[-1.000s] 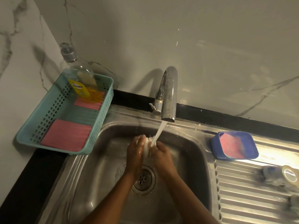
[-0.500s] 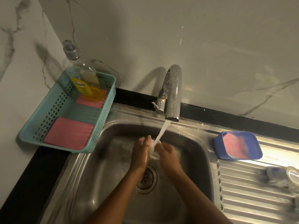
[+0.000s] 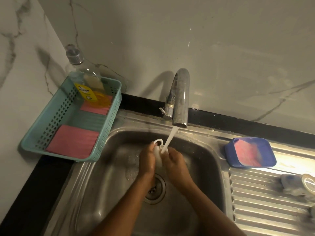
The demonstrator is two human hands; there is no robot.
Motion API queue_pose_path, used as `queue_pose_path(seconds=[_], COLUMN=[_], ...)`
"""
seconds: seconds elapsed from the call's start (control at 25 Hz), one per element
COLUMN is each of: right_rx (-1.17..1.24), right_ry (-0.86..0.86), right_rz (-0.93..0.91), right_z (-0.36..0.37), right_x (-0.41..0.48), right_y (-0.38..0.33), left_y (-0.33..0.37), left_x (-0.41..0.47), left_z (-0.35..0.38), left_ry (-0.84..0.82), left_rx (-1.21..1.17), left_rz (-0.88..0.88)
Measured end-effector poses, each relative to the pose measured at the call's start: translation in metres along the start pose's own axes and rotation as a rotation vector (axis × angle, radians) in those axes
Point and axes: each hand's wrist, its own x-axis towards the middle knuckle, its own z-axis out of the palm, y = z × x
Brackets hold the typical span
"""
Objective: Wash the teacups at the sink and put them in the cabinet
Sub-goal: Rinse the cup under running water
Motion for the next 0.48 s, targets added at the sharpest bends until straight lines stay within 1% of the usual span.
queue_pose_path(seconds=[0.04, 0.08, 0.12, 0.16, 0.2, 0.24, 0.28, 0.32, 0.36, 0.4, 0.44, 0.48], right_rx=[0.156, 0.207, 0.202, 0.115, -0.082, -0.387, -0.701, -0.938, -1.035, -0.995, -0.810, -0.506], right_ry=[0.017, 0.024, 0.013, -0.035, -0.102, -0.163, -0.248, -0.333, -0.375, -0.359, -0.308, -0.230], right_rz=[0.054, 0.053, 0.013, -0.067, -0.188, -0.375, -0.557, -0.653, -0.668, -0.620, -0.501, -0.311], right_z=[0.007, 0.013, 0.016, 0.016, 0.011, 0.001, -0.011, -0.023, -0.030, -0.031, -0.028, -0.017], right_x=[0.001, 0.000, -0.005, -0.010, -0.014, -0.014, -0.008, 0.000, 0.005, 0.007, 0.005, 0.001], right_y=[-0.008, -0.009, -0.005, 0.002, 0.017, 0.034, 0.052, 0.060, 0.060, 0.054, 0.045, 0.033], left_y=[-0.004, -0.003, 0.000, 0.005, 0.011, 0.017, 0.023, 0.028, 0.029, 0.030, 0.027, 0.022], left_x=[0.000, 0.000, 0.001, 0.003, 0.005, 0.005, 0.005, 0.002, 0.002, 0.000, -0.001, -0.002], left_z=[0.001, 0.001, -0.001, -0.003, -0.004, -0.007, -0.010, -0.012, -0.013, -0.013, -0.014, -0.013], left_ry=[0.025, 0.032, 0.032, 0.029, 0.015, -0.015, -0.064, -0.106, -0.131, -0.142, -0.140, -0.122], left_rx=[0.021, 0.019, 0.022, 0.020, 0.012, 0.049, 0.099, 0.132, 0.140, 0.107, 0.052, -0.015], left_rz=[0.164, 0.226, 0.193, 0.092, -0.051, -0.203, -0.319, -0.400, -0.443, -0.447, -0.393, -0.289])
